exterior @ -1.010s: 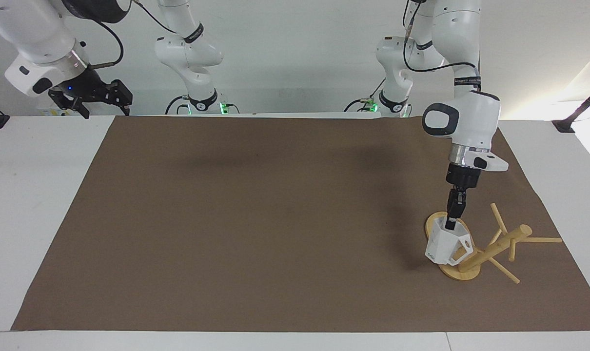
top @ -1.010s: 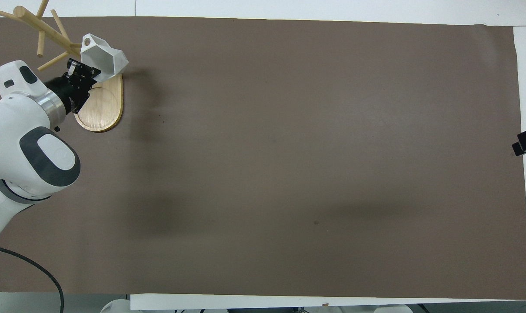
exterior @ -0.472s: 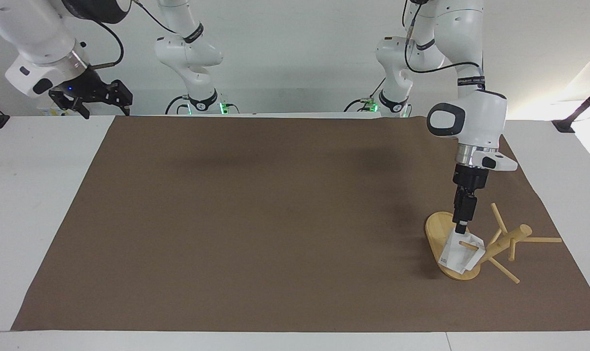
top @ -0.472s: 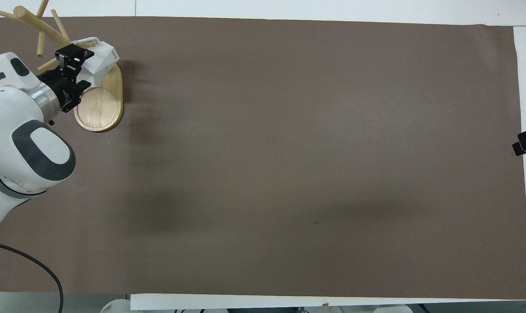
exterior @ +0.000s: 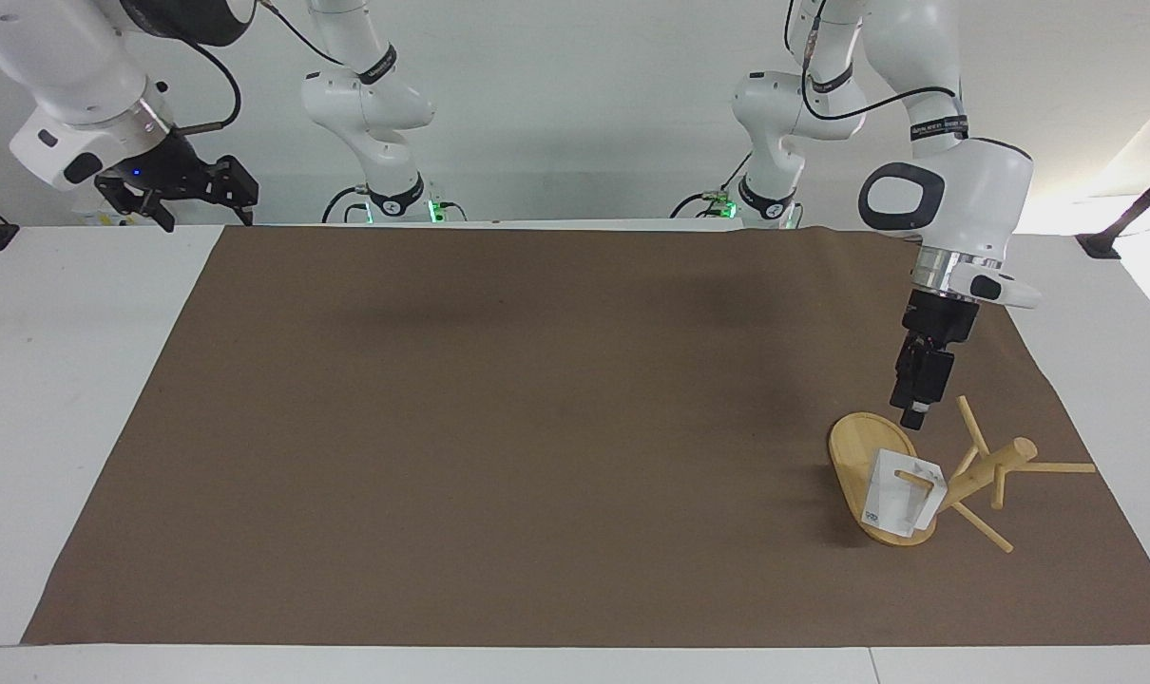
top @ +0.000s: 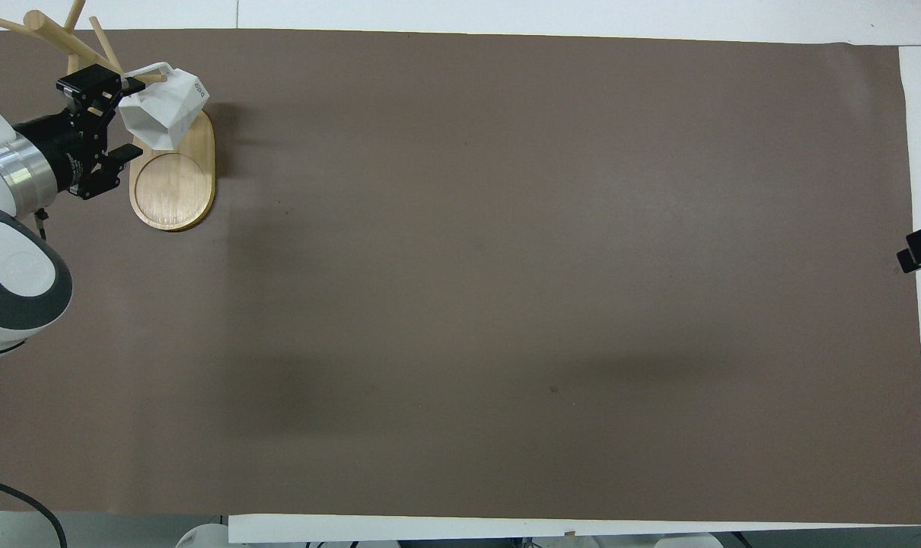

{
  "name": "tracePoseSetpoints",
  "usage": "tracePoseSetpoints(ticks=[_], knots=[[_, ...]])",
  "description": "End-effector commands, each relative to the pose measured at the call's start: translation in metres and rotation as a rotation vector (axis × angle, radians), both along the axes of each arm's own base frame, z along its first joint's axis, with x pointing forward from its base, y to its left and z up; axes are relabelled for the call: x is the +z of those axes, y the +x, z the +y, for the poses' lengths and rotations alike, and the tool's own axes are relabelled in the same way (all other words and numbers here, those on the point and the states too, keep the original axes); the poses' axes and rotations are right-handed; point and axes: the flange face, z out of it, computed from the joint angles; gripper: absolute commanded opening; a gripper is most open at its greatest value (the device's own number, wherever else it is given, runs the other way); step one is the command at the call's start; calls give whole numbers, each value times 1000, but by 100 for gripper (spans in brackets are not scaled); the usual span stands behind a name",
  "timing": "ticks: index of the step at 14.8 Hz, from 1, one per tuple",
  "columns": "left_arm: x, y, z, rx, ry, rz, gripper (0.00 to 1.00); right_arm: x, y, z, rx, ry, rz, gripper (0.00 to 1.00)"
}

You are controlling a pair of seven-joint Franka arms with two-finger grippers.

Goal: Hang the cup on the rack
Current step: 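Open the left gripper and pull it back from the mug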

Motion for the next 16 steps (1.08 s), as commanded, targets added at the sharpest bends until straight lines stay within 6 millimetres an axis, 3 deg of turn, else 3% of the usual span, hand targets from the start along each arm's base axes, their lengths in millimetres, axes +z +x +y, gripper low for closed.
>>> tracePoseSetpoints(ticks=[1,3,11,13,15,16], knots=[[20,-13,-4,-91,-10,52,100,1,-4,3,-3,-13,2,99],[30,-12,-11,-168,40,94,100,1,-4,4,0,-14,2,99],[70,-16,17,-361,362,315,100,4,-4,8,1,-14,-3,99],[84,-15,34,-351,369,326,100,4,-4,5,1,-11,-3,99],[84,-19,41,-352,362,359,100,2,-5,5,-5,-12,2,99],[82,-20,57,-331,352,383,100,4,-4,8,-1,-13,-6,99]])
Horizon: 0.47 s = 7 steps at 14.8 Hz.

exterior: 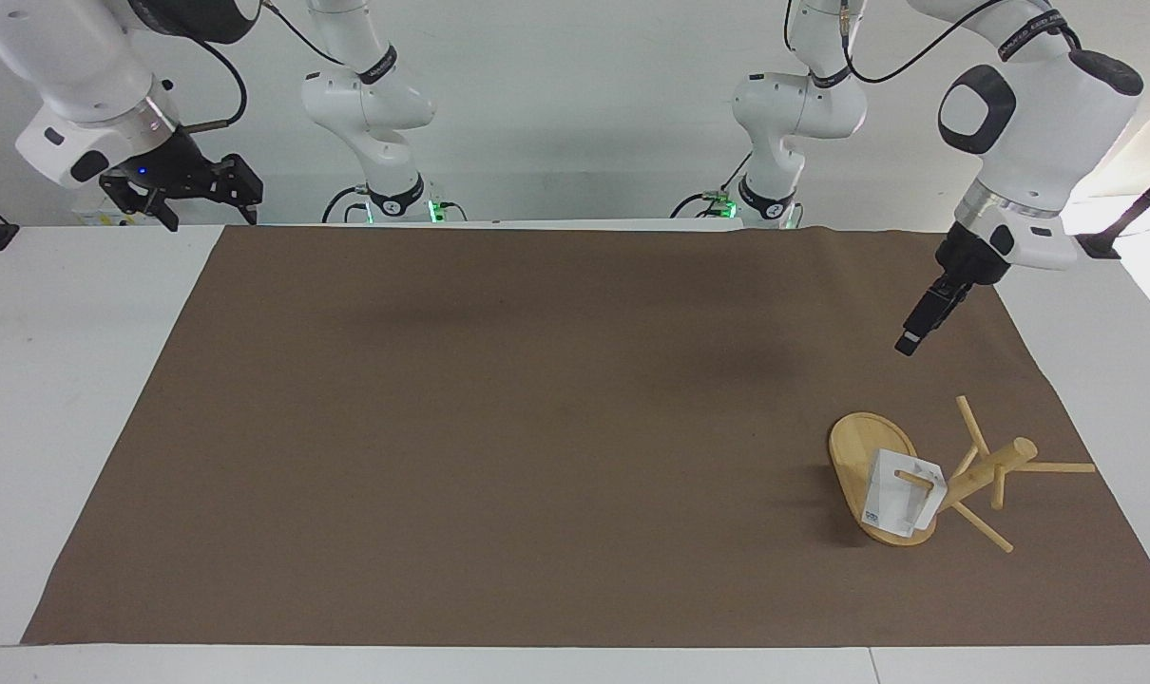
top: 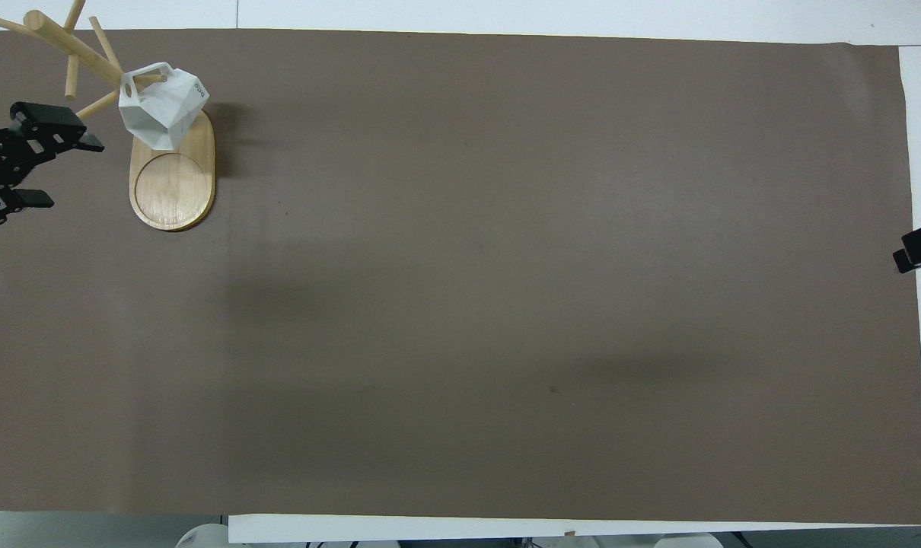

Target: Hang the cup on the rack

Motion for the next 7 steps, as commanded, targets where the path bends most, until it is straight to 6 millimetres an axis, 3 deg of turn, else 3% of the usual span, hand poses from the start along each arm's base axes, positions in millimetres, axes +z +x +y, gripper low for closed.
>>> tracePoseSetpoints(ticks=[1,7], knots=[[4,-6,30,2,21,54,100,4,-2,3,-10,-14,-11,99],[33,-14,39,-356,173,97,100,4,1,1,-33,53,-44,99]])
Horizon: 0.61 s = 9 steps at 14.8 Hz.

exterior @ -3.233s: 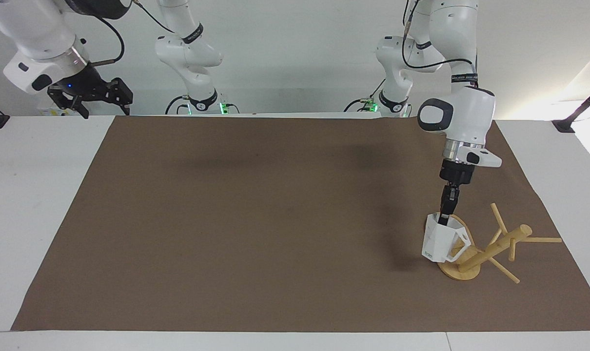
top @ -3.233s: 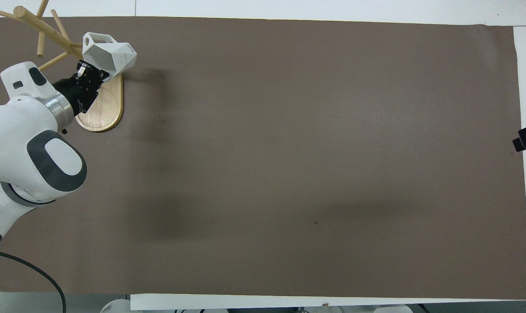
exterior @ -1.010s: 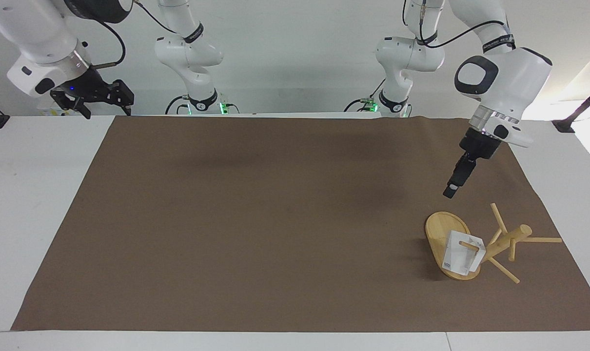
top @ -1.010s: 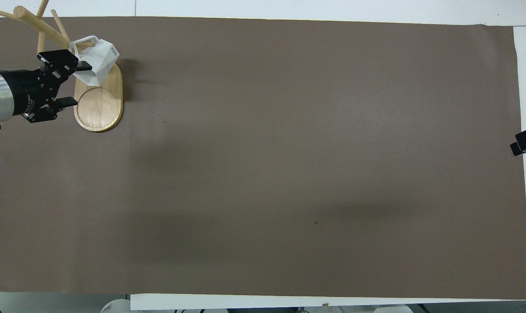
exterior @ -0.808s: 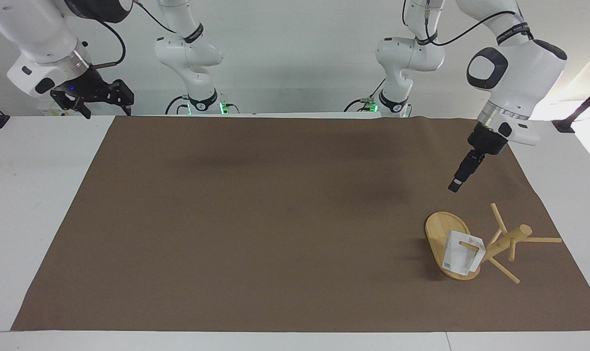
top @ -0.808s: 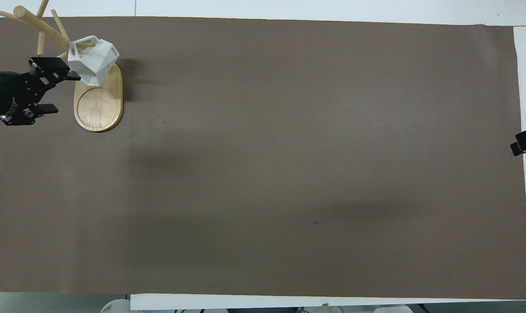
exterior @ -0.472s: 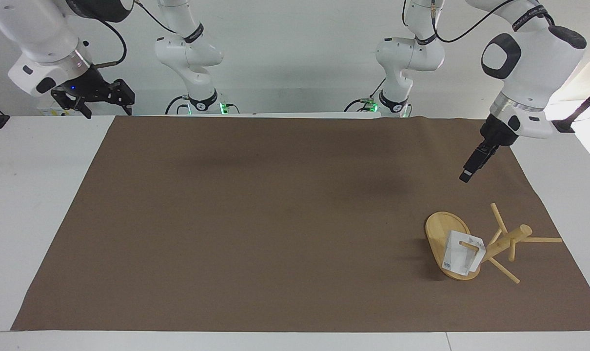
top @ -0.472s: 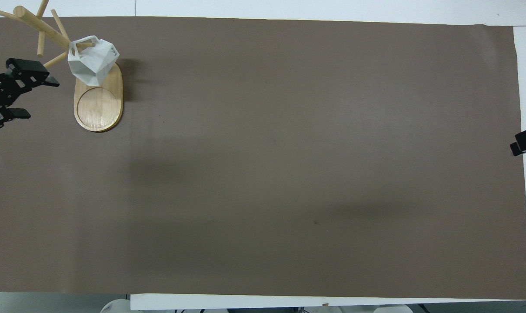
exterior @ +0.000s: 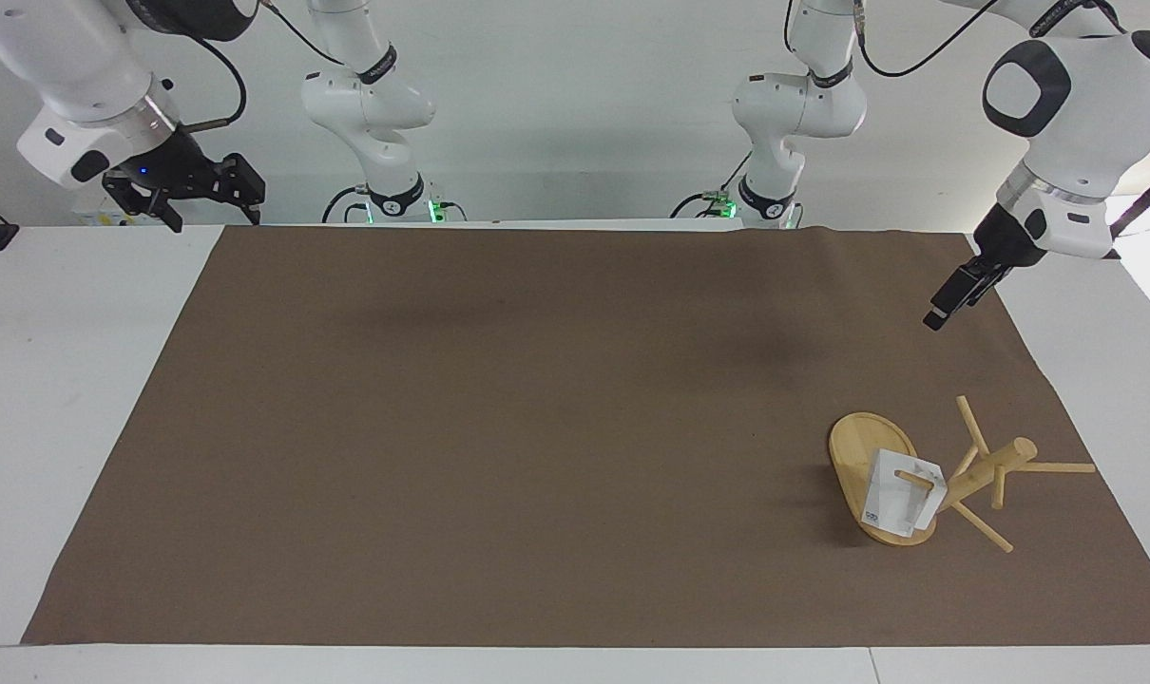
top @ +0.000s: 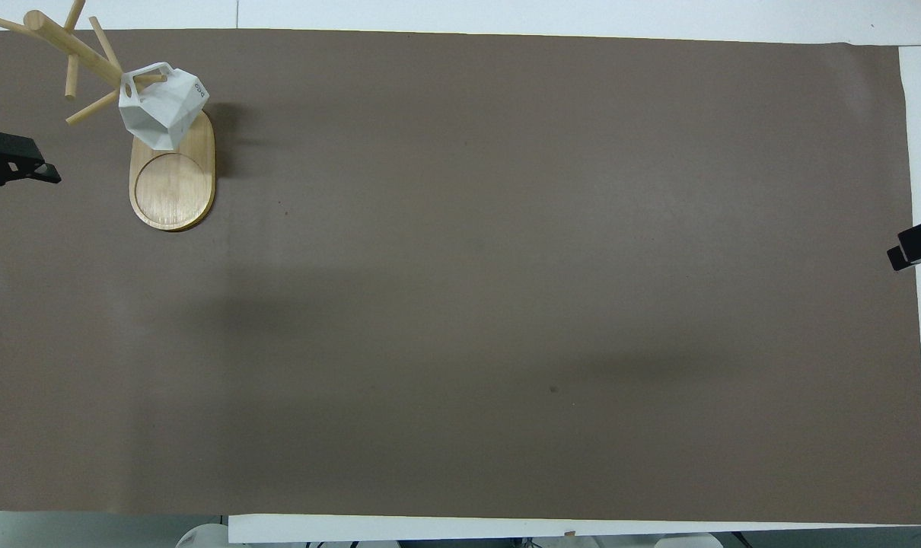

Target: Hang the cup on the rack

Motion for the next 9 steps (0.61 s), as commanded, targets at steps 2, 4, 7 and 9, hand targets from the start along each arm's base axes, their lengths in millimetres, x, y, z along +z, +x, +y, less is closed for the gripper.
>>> tracePoseSetpoints(ticks=[2,4,7,9], knots=[[18,-6,17,-172,82,49,100,1,-2,0,-26,20,-17,99],[32,-8,16,-307,96,61,100,1,-2,0,-27,20,-14,99],[40,-3,12,-346,96,81,100,0,-2,0,-27,21,-9,99],[46,0,2,-372,95,102,100,0,-2,-1,-28,21,-9,99]])
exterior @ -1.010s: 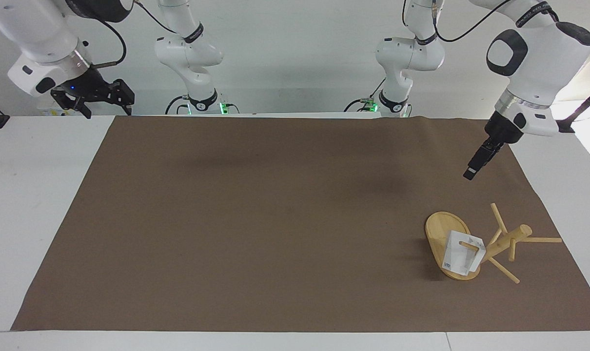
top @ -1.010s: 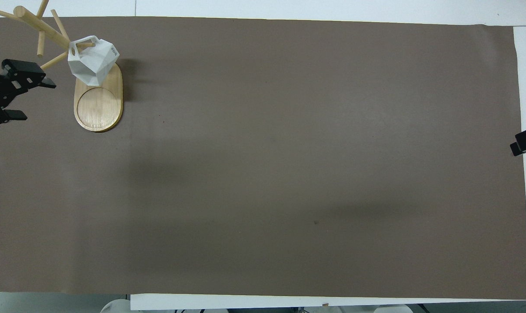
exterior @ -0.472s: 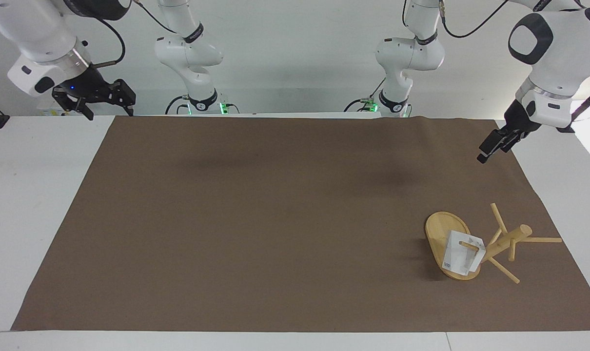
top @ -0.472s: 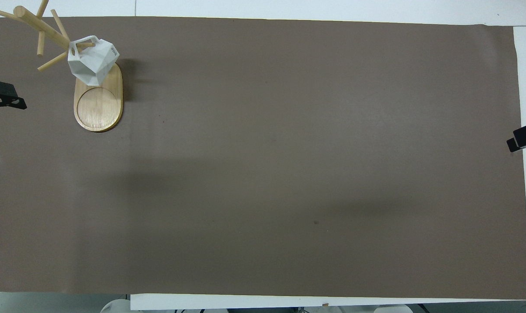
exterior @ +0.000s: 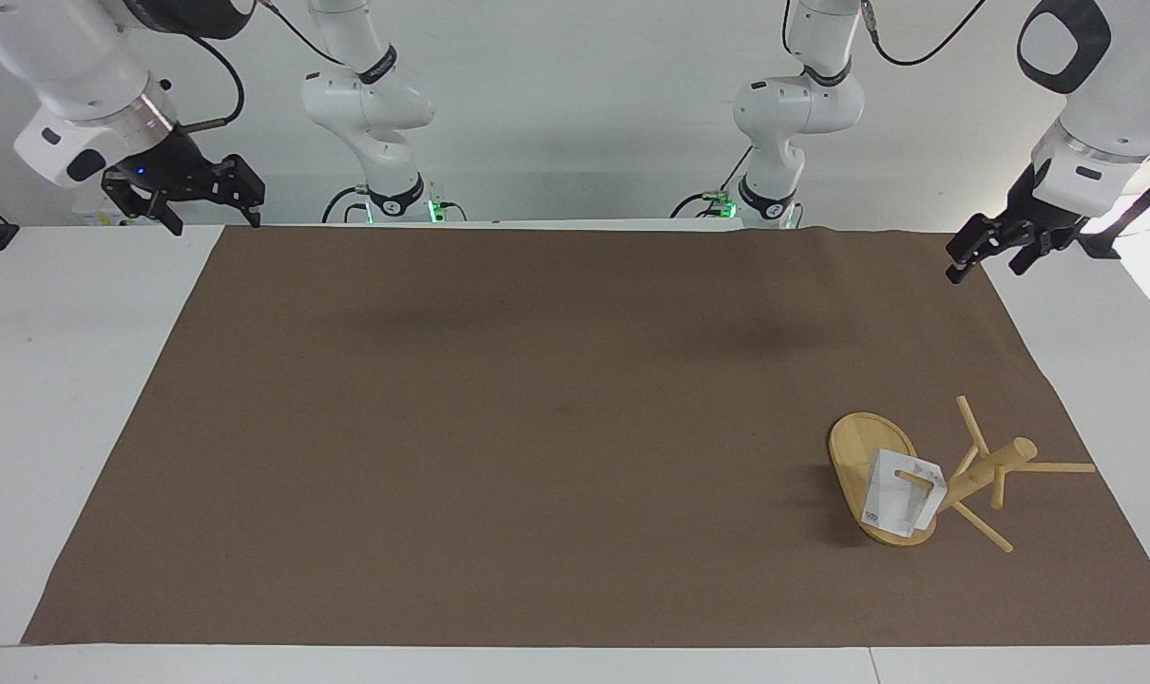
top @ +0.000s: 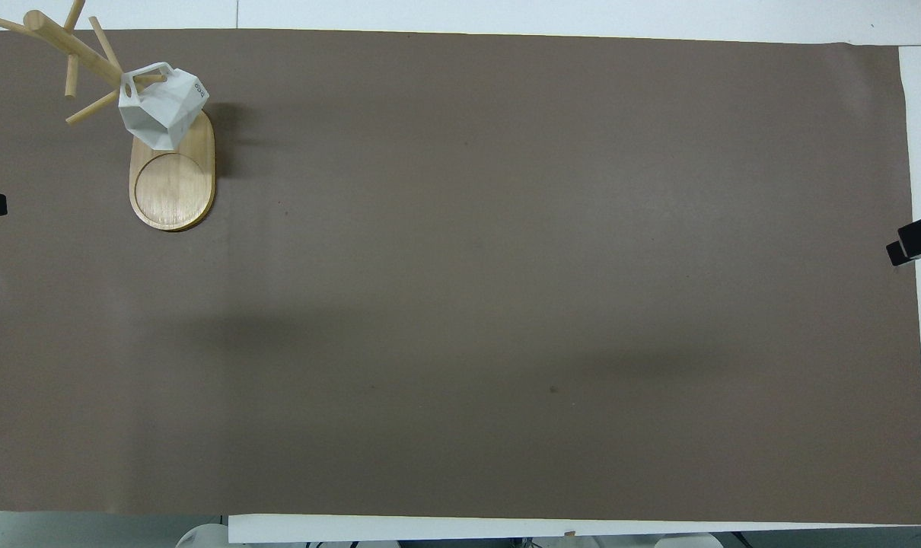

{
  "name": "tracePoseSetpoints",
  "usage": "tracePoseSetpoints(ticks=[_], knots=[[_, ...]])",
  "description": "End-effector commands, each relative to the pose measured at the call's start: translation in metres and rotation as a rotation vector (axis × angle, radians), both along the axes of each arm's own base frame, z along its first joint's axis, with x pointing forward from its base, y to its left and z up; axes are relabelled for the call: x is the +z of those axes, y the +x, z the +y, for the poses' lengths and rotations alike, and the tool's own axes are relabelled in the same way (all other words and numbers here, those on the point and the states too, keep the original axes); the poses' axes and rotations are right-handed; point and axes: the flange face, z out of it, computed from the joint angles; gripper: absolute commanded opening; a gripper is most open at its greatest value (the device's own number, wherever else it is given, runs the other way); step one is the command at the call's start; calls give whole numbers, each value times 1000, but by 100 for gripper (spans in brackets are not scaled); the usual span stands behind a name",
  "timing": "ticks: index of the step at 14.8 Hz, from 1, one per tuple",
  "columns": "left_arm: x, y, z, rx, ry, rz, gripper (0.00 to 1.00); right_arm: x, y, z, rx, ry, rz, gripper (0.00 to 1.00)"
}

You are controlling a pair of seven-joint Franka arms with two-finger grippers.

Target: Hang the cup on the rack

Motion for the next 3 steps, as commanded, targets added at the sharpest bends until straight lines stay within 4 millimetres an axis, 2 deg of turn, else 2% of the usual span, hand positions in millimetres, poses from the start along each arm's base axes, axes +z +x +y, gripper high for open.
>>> tracePoseSetpoints(ticks=[1,3], knots=[[7,9,-11,-53,22,44,100,0,-3,0,-26,16,-3,99],[5,9,-15,-68,13,50,100,1,-3,-1,-27,16,-6,99]])
